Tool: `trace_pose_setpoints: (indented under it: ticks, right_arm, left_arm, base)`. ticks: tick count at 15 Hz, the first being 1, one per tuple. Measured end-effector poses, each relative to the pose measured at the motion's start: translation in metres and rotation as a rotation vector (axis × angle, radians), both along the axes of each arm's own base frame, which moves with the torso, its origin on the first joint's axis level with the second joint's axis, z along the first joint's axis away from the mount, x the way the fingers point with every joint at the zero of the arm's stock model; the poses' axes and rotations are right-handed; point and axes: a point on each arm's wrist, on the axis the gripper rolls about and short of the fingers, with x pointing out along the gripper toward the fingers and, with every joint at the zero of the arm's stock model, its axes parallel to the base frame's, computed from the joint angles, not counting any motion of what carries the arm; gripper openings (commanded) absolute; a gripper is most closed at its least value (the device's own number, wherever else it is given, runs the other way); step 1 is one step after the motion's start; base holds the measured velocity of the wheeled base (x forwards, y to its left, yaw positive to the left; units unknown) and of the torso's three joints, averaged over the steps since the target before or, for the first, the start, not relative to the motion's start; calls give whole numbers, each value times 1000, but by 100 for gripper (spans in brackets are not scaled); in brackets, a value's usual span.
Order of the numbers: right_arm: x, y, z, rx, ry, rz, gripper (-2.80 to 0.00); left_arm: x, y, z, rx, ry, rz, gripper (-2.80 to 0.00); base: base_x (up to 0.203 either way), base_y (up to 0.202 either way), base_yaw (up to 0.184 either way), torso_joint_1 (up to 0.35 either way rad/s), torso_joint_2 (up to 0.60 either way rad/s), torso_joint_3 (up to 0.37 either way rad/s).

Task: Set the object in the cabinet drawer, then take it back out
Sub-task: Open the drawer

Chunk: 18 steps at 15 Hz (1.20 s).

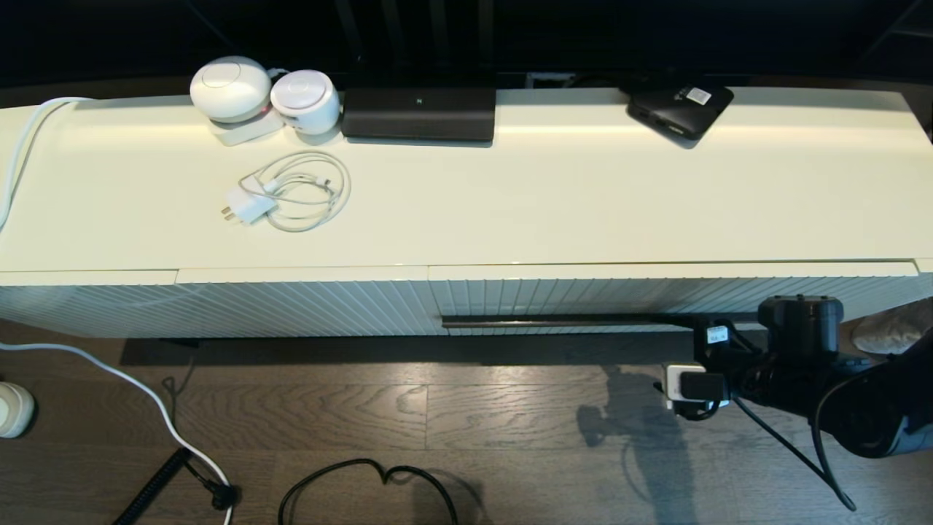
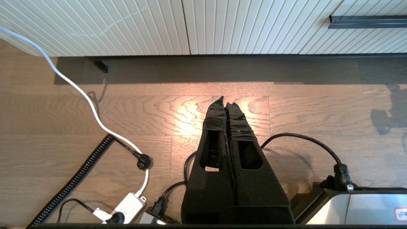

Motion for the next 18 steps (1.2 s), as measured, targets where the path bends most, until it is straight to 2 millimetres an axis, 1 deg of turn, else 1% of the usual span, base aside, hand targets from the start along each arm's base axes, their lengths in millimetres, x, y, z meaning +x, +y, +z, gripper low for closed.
trace_pose_setpoints:
  ticks: [4,8,13,15,18]
  right_arm:
    - [-12,1,-3,-2,24,5,0]
    - [-27,0,-15,-5,97,8,0]
    - [-36,-1,-26,-8,141,7,0]
    - [-45,-2,-32,-9,177,7,0]
    - [-56,-3,-32,-11,196,5,0]
  left_arm:
    - [0,0,0,0,0,-1,-280]
    - [0,0,0,0,0,-1,-280]
    - [0,0,0,0,1,-1,-280]
    - [0,0,0,0,1,-1,-280]
    - [0,0,0,0,1,-1,-280]
  base:
    - [0,0,0,0,0,0]
    - [0,0,0,0,0,0]
    - [0,0,0,0,0,0]
    - [0,0,0,0,0,0]
    - [0,0,0,0,0,0]
